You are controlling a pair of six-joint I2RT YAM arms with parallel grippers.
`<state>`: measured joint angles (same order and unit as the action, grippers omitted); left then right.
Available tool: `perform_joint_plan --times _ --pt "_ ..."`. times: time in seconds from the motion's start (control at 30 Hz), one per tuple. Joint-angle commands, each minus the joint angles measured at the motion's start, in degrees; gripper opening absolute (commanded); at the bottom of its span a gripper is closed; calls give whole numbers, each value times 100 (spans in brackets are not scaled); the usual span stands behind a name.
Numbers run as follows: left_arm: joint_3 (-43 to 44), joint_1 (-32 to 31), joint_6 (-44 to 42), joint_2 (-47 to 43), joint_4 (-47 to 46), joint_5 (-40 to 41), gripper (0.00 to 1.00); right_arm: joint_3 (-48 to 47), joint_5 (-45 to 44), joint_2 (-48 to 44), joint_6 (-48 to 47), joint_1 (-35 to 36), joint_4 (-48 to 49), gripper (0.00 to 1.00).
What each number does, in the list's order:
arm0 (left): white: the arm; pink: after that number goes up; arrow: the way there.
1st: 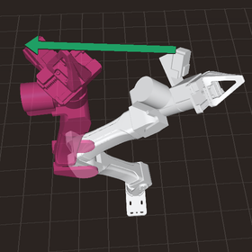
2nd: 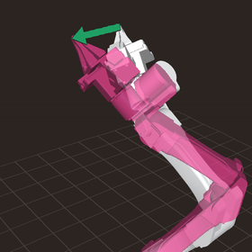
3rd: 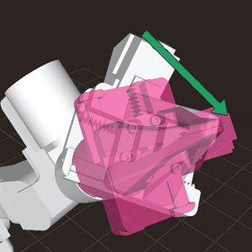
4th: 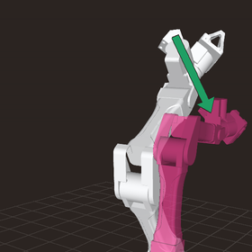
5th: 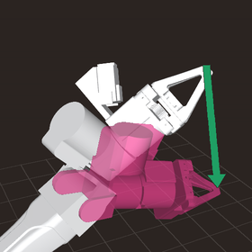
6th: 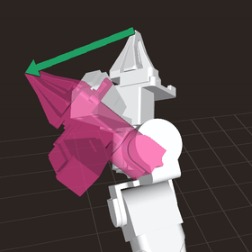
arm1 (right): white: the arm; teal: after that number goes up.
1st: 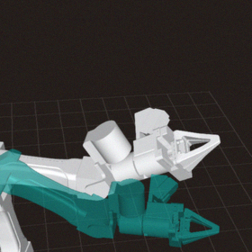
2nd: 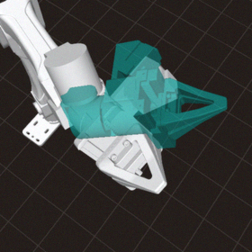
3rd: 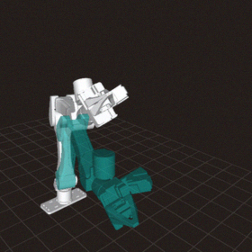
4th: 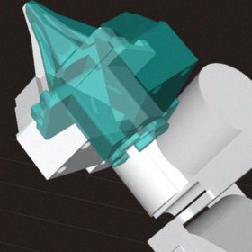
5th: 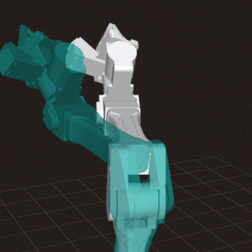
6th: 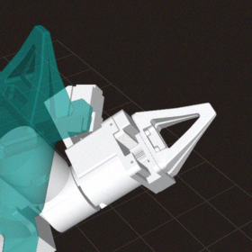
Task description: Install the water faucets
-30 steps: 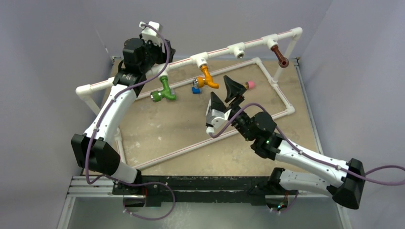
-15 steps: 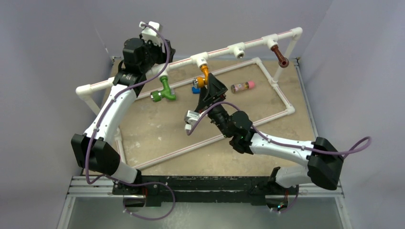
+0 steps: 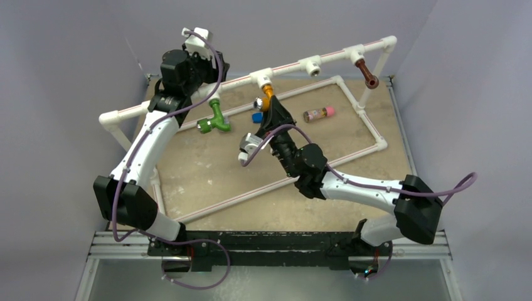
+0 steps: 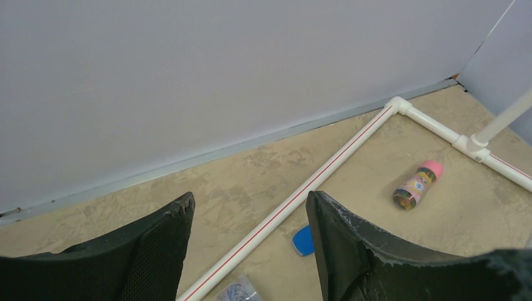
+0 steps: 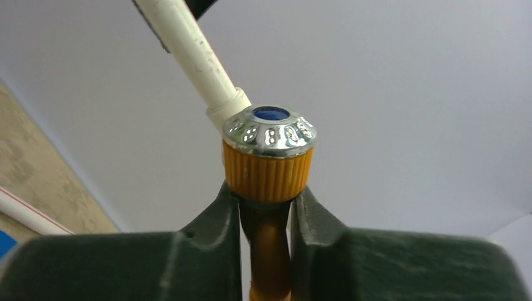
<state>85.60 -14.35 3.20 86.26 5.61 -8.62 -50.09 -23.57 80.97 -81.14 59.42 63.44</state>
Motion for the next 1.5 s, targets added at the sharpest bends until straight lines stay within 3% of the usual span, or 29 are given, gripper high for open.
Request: perform_joint_plan --times 0.0,0.3,0.57,0.7,0.93,1.07,1.17,1.3,1.47 --pt "-395 -121 -100 392 904 -131 65 -203 -215 -96 1493 39 677 0" --pt "-395 -121 -105 387 914 -112 65 219 -866 -202 5636 48 1845 0" --pt "-393 -121 -109 383 909 -106 65 306 -1529 -395 10835 45 1443 0" --pt "-395 -121 -109 355 911 -100 65 285 -1564 -365 12953 44 1062 0" --pt "-387 -121 -91 356 908 -146 65 281 -1458 -528 15633 -12 314 0" --pt "-386 -121 -87 348 909 -142 65 300 -1176 -662 16542 -27 -15 0" --pt "-393 -121 -98 340 905 -136 65 225 -977 -848 16721 -27 -374 13" --pt "-395 -121 -75 354 904 -160 65 234 -876 -1223 16687 -27 -919 42" --pt "-386 -121 -74 340 899 -166 65 563 -876 -1630 16625 -27 -1301 66"
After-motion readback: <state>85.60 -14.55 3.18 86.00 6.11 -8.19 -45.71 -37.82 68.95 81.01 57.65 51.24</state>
